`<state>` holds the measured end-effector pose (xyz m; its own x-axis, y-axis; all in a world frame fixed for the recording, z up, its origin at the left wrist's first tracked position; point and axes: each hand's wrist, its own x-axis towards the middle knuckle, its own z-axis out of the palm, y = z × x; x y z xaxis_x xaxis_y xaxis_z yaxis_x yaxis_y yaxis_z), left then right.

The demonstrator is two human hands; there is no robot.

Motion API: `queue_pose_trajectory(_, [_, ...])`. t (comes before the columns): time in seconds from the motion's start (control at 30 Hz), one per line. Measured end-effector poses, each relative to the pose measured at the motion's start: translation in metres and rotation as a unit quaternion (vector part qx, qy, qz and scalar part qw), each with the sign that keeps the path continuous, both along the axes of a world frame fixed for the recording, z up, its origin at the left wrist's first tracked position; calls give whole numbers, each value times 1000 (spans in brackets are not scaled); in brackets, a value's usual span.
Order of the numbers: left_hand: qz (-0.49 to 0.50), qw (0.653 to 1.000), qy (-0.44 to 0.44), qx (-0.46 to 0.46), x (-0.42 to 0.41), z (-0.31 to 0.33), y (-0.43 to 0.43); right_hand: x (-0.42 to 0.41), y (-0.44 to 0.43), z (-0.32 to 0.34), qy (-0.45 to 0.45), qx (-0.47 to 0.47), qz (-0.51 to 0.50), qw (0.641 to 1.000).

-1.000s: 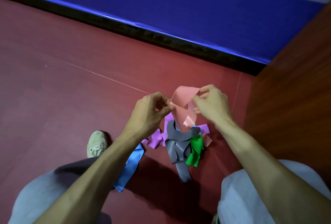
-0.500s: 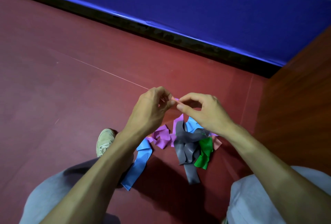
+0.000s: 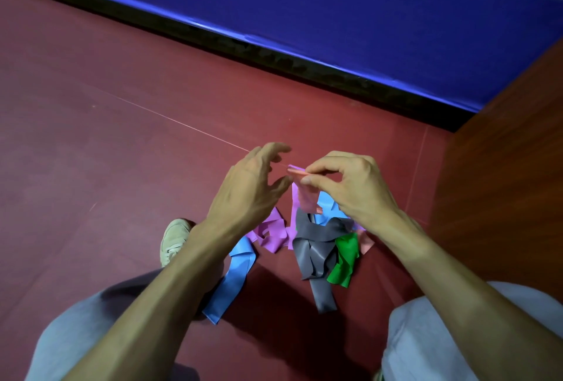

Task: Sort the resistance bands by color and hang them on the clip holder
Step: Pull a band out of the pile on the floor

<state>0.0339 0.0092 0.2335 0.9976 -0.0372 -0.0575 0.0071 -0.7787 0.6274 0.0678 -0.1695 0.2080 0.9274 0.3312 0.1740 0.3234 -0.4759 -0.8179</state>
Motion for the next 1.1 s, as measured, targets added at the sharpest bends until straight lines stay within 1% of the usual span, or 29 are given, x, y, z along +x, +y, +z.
queue_pose_trajectory(0.1, [-33,999,-12,9,0,4,-1,1,-1,2,-15,8,5,1000])
queue_pose_trajectory(0.17, [-29,999,-23,13,1,5,-2,2,-2,3,-15,7,6,1000])
queue_pose_trajectory(0.33, [-14,1000,-6,-8,1,8,-1,1,-3,5,0,-4,22,1000])
queue_pose_trajectory(0.47, [2,997,7,-73,2,17,2,1,-4,4,51,-50,69,995])
queue_pose_trajectory(0.53, [11,993,22,-119,2,21,3,0,-2,1,88,-58,85,991])
queue_pose_trajectory(0.57, [18,987,30,-156,2,22,3,0,-1,0,106,-54,89,989])
queue_pose_trajectory(0.63, [36,965,40,-258,1,25,2,0,2,-1,145,-45,98,984])
queue_pose_trajectory(0.7, [63,935,39,-347,0,28,1,0,3,-3,177,-46,115,976])
queue_pose_trajectory(0.8, [113,893,30,-434,1,34,4,-2,4,-5,213,-21,121,969])
queue_pose_trajectory(0.87, [153,870,18,-468,3,36,8,-3,6,-5,226,8,130,965])
queue_pose_trajectory(0.97, [223,837,-1,-499,7,39,14,-2,8,-6,214,20,143,966])
queue_pose_trajectory(1.1, [289,801,-14,-525,10,40,18,1,10,-7,226,51,127,965])
